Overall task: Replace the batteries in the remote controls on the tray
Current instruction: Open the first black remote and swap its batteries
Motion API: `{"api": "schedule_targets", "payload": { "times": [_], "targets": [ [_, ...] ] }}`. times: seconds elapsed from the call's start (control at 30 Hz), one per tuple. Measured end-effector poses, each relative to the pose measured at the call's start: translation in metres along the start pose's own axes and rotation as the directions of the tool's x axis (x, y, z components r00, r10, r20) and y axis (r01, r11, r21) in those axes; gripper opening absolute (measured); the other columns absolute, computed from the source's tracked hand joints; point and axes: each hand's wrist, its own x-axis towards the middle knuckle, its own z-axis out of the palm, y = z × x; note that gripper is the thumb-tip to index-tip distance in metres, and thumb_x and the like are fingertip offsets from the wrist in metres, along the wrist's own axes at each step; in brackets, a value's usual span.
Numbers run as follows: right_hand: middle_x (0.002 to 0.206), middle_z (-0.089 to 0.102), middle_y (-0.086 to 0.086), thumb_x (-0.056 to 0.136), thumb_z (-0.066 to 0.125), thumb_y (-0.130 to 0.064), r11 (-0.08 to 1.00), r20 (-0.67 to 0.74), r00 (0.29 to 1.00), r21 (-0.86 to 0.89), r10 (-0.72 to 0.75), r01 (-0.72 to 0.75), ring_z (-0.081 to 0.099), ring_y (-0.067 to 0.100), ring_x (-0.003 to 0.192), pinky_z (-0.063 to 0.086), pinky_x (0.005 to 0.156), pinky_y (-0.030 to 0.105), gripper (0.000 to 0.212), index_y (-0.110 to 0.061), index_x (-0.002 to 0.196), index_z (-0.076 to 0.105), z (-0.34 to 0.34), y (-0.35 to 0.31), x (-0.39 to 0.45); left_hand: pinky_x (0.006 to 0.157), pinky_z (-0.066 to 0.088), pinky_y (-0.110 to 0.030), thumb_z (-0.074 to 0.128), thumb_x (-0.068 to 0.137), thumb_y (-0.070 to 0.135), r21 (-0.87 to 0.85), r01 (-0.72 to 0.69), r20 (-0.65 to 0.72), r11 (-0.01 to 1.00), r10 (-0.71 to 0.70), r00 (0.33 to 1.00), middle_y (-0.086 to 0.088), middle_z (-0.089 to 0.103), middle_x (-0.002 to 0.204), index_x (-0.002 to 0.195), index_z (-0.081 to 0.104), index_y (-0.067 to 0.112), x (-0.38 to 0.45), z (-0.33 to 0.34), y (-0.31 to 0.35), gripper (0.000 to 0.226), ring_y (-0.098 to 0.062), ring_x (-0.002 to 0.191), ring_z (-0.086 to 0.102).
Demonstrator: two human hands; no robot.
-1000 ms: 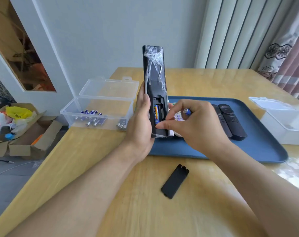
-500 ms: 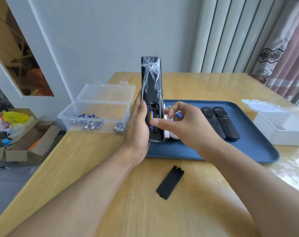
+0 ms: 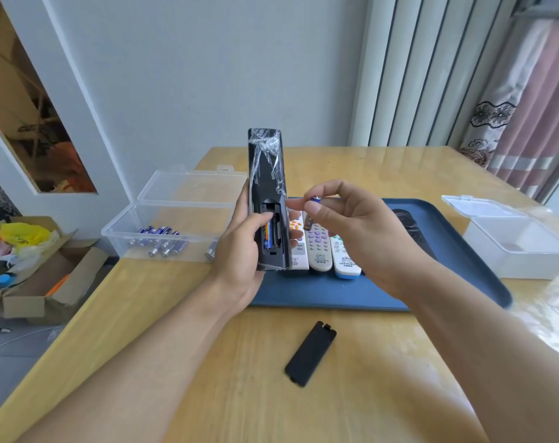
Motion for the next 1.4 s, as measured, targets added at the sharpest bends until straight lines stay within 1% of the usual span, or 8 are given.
{"api": "schedule_targets", "payload": {
  "times": [0.1,0.37,0.57,0.7,1.1,1.23,1.3,1.4],
  "targets": [
    [0.1,0.078,0.007,0.091,0.073,-0.016,0.999,-0.013,0.999,-0.036,-0.038,0.037,0.072,0.019,0.094,0.053,0.091,0.031,0.011,-0.013,0.101,0.071,0.002,0.003,0.0,0.07,0.057,-0.031,0.031,0.107,0.016,-0.035,0.02,0.019,0.999,-0.019,1.0,-0.008,0.069,0.109,0.145,0.051,0.027,-0.002,0.002,-0.001,0.044,-0.021,0.077,0.061],
    [0.08,0.077,0.0,0.084,0.08,-0.008,0.984,-0.062,0.991,-0.145,-0.117,0.107,0.07,0.015,0.067,0.056,0.07,0.022,0.015,-0.014,0.096,0.072,0.008,0.008,-0.002,0.077,0.055,-0.035,0.024,0.109,0.025,-0.008,0.063,0.091,0.998,-0.062,0.994,-0.003,0.066,0.122,0.152,0.044,0.031,-0.006,0.006,0.0,0.047,-0.018,0.086,0.065],
    [0.079,0.076,-0.01,0.081,0.084,-0.017,0.915,-0.067,0.979,-0.373,-0.194,0.155,0.071,0.008,0.072,0.052,0.069,0.016,0.013,-0.02,0.089,0.074,0.01,0.015,-0.002,0.084,0.053,-0.036,0.024,0.111,0.025,0.04,0.071,0.069,0.997,-0.074,0.995,0.004,0.064,0.139,0.154,0.036,0.041,-0.006,0.005,-0.001,0.048,-0.016,0.109,0.065],
    [0.079,0.069,-0.012,0.082,0.083,-0.022,0.841,-0.061,0.955,-0.493,-0.289,0.223,0.061,0.009,0.071,0.043,0.065,0.01,0.012,-0.024,0.091,0.075,0.015,0.019,-0.004,0.108,0.046,-0.045,0.026,0.111,0.026,0.025,0.084,0.033,0.996,-0.084,0.996,0.003,0.058,0.147,0.154,0.036,0.039,-0.005,0.004,-0.003,0.047,-0.017,0.131,0.057],
    [0.082,0.061,-0.014,0.084,0.078,-0.042,0.732,-0.096,0.926,-0.644,-0.365,0.221,0.059,0.008,0.072,0.045,0.063,0.027,0.012,-0.031,0.089,0.078,0.022,0.021,-0.006,0.12,0.035,-0.048,0.035,0.11,0.026,0.025,0.041,-0.085,0.999,-0.039,0.996,0.009,0.054,0.15,0.151,0.042,0.041,-0.012,0.009,-0.008,0.044,-0.014,0.142,0.047],
    [0.091,0.066,-0.012,0.097,0.063,-0.04,0.489,0.028,0.879,-0.822,-0.476,0.291,0.064,0.013,0.077,0.047,0.053,0.03,0.019,-0.037,0.111,0.076,0.032,0.022,-0.012,0.109,0.047,-0.041,0.033,0.111,0.023,-0.027,0.019,-0.146,0.999,-0.023,0.989,0.005,0.061,0.143,0.147,0.046,0.042,-0.011,0.007,-0.002,0.042,-0.019,0.13,0.06],
    [0.093,0.065,-0.006,0.098,0.058,-0.036,0.288,0.124,0.841,-0.905,-0.526,0.313,0.064,0.021,0.078,0.033,0.045,0.023,0.026,-0.033,0.118,0.073,0.036,0.023,-0.013,0.106,0.048,-0.04,0.033,0.111,0.022,-0.04,0.002,-0.164,0.999,-0.009,0.986,0.003,0.061,0.143,0.146,0.047,0.042,-0.008,0.004,-0.001,0.043,-0.022,0.13,0.06],
    [0.099,0.064,-0.004,0.099,0.058,-0.034,0.185,0.196,0.838,-0.926,-0.509,0.329,0.063,0.021,0.086,0.008,0.047,0.016,0.028,-0.03,0.124,0.07,0.038,0.025,-0.014,0.115,0.04,-0.045,0.035,0.111,0.022,-0.017,-0.001,-0.2,1.0,-0.002,0.98,0.005,0.057,0.148,0.151,0.041,0.042,-0.006,-0.001,-0.004,0.045,-0.021,0.136,0.054]
  ]
}}
